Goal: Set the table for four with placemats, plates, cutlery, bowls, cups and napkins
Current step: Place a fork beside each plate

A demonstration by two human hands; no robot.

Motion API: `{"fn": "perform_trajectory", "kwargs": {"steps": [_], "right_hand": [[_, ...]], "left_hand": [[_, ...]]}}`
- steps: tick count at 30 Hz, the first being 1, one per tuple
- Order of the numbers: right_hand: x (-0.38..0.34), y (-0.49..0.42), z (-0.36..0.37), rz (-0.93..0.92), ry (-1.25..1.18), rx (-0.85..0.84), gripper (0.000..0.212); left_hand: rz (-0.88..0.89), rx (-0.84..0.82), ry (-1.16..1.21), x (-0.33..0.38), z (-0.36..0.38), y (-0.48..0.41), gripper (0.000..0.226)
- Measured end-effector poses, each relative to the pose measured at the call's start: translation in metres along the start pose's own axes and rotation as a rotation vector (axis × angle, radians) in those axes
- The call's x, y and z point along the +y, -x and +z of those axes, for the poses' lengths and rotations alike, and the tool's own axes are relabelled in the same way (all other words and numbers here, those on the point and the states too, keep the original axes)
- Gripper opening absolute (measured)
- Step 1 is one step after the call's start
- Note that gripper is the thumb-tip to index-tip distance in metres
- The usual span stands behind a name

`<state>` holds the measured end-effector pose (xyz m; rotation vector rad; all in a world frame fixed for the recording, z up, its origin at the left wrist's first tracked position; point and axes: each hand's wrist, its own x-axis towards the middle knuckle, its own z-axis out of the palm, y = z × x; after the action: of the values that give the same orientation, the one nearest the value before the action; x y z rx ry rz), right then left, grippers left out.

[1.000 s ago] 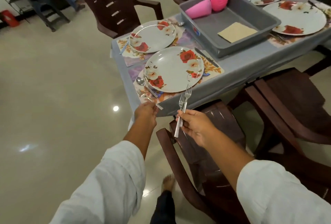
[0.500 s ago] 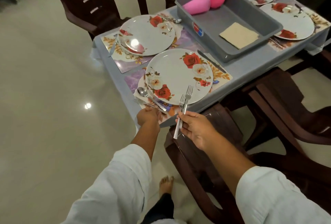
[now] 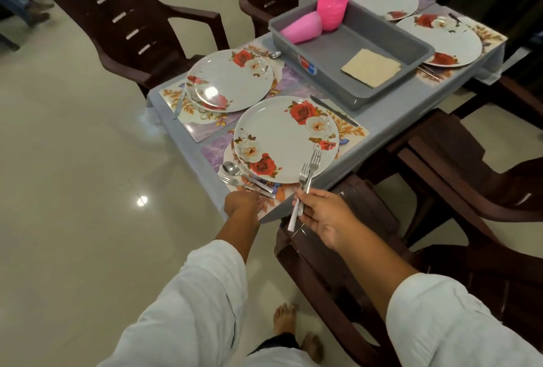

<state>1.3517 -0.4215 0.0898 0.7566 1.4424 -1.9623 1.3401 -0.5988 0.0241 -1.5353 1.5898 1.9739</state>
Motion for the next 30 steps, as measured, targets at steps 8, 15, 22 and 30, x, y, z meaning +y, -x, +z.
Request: {"fn": "perform_trajectory", "kwargs": {"steps": [8,15,22,30], "right_hand": [[0.011,0.014,0.015,-0.064,-0.093,0.016,0.005],[0.039,0.017,0.057,-0.061,-0.19,-0.007,0.007],[0.047,-0.006,0.124,-0.093,-0.168,0.013,0.015],[0.04,-0.039,0.235,-0.138,-0.229,0.067,0.009]], "left_hand": [[0.18,-0.3,-0.059,-0.012,-0.022,0.088,0.024],[0.224,-0.441,-0.192,-0.002,-0.083,0.1,0.023],[0.183,-0.524,-0.176,0.037,-0.133,0.051,0.018],[0.194,-0.584,-0.17,0.117,-0.196,-0.03,0.019]]}}
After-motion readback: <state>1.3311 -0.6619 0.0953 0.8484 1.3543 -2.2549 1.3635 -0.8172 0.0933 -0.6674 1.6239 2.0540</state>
